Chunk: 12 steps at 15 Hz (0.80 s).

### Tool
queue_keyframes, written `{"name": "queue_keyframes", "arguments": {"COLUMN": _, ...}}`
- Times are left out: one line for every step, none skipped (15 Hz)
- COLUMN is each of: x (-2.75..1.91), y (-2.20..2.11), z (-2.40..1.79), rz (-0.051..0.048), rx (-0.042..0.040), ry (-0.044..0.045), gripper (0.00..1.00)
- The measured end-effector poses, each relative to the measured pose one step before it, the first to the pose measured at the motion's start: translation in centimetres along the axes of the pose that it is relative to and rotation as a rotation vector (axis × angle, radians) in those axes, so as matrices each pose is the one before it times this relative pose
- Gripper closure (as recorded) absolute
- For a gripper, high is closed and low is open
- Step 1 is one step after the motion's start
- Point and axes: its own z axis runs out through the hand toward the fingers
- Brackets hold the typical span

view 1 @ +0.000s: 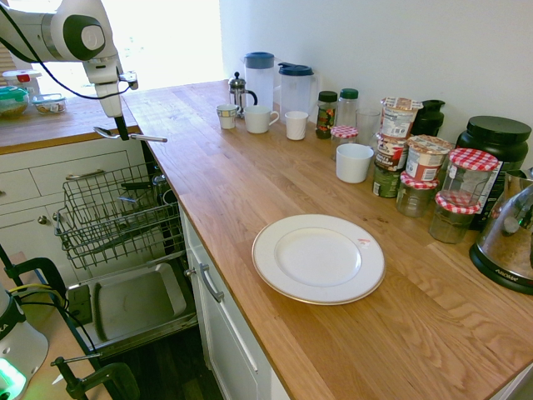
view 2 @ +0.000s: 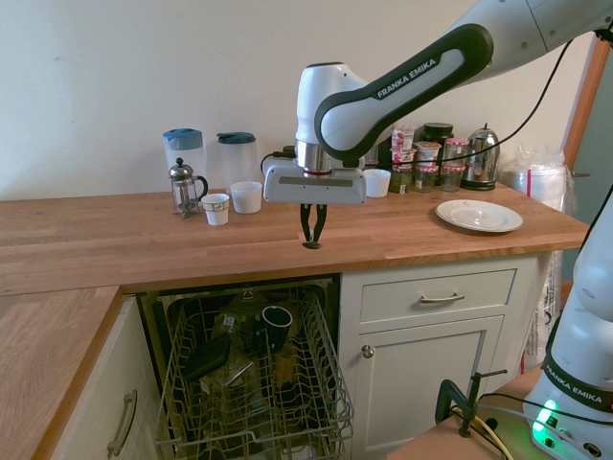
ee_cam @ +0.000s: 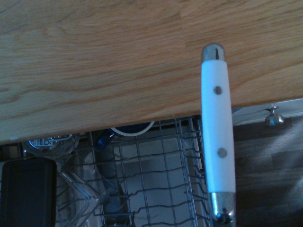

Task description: Put the spoon in the dishwasher

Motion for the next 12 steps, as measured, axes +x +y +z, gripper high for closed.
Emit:
{"name": "queue_keyframes", "arguments": {"x": -0.264, "y": 0.653, "z": 0.458, "rz": -0.00292, "rx": -0.00018, "ry": 0.00242, "gripper": 1.0}}
{"name": "queue_keyframes", "arguments": {"x": -0.546, "y": 0.819, "z": 0.314, "rz": 0.00086, "rx": 0.00193, "ry": 0.00437, "gripper": 1.0}}
{"name": "queue_keyframes", "arguments": {"x": -0.787, "y": 0.768, "z": 0.274, "rz": 0.00288, "rx": 0.00503, "ry": 0.00372, "gripper": 1.0}}
{"name": "queue_keyframes", "arguments": {"x": -1.107, "y": 0.928, "z": 0.292, "rz": 0.00167, "rx": 0.00695, "ry": 0.00384, "gripper": 1.0}}
{"name": "queue_keyframes", "arguments": {"x": -1.643, "y": 1.004, "z": 0.287, "rz": -0.00008, "rx": 0.00927, "ry": 0.00297, "gripper": 1.0}}
{"name": "queue_keyframes", "arguments": {"x": -1.783, "y": 1.029, "z": 0.432, "rz": -0.00049, "rx": 0.01155, "ry": 0.0026, "gripper": 1.0}}
{"name": "queue_keyframes", "arguments": {"x": -1.812, "y": 0.989, "z": 0.44, "rz": -0.00293, "rx": 0.01096, "ry": 0.00837, "gripper": 1.0}}
{"name": "queue_keyframes", "arguments": {"x": -1.679, "y": 0.803, "z": 0.574, "rz": -0.00496, "rx": 0.01295, "ry": 0.00986, "gripper": 1.0}}
{"name": "queue_keyframes", "arguments": {"x": -1.147, "y": 0.608, "z": 0.981, "rz": -0.00568, "rx": 0.01115, "ry": 0.01466, "gripper": 1.0}}
{"name": "queue_keyframes", "arguments": {"x": -0.732, "y": 0.325, "z": 1.375, "rz": -0.00132, "rx": 0.00505, "ry": 0.01817, "gripper": 1.0}}
{"name": "queue_keyframes", "arguments": {"x": -0.416, "y": 0.169, "z": 1.744, "rz": -0.0019, "rx": -0.00142, "ry": 0.0176, "gripper": 1.0}}
{"name": "queue_keyframes", "arguments": {"x": -0.381, "y": 0.204, "z": 2.193, "rz": -0.00668, "rx": -0.00529, "ry": 0.01819, "gripper": 1.0}}
